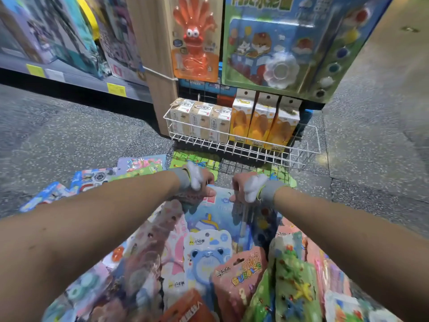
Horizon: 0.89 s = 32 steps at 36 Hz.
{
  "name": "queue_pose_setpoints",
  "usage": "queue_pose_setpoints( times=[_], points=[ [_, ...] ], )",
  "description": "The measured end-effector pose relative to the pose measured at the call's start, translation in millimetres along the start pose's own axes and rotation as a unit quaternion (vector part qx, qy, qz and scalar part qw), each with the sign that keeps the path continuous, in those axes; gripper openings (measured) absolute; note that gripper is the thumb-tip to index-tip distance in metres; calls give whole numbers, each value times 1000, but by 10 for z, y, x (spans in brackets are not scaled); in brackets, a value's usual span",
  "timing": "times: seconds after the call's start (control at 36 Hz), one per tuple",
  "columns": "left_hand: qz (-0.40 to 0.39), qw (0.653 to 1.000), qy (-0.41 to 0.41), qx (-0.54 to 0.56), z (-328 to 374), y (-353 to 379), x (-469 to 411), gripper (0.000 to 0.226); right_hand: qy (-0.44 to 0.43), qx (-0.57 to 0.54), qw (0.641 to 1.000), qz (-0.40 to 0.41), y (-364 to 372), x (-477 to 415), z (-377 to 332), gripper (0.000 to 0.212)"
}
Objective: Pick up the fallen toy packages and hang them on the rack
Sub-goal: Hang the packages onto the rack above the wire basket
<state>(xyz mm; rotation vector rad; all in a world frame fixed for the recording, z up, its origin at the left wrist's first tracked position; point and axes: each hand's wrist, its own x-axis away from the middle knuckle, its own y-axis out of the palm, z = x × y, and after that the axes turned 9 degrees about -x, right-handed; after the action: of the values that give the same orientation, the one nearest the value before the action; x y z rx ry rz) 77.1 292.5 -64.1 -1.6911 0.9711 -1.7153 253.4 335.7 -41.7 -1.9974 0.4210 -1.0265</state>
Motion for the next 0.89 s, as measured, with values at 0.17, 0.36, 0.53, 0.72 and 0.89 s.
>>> queue_pose_setpoints(
  times=[0.17,0.36,0.53,0.72,0.89],
  points=[
    [-20,999,21,18,21,-263,26,45,32,72,997,-27,-267,-19,-50,22],
    [-13,996,-12,86,-78,-305,-18,41,29,120,991,-49,-404,20,-102,27],
    [18,993,-27,116,-201,-561,112,36,3,103,995,6,-657,3,-154,24],
    [83,993,-59,62,-424,-877,204,37,-2,44,995,94,-986,-57,-200,25],
    [160,982,-80,61,-529,-996,296,46,-22,45,989,140,-1225,-41,-270,25]
  ],
)
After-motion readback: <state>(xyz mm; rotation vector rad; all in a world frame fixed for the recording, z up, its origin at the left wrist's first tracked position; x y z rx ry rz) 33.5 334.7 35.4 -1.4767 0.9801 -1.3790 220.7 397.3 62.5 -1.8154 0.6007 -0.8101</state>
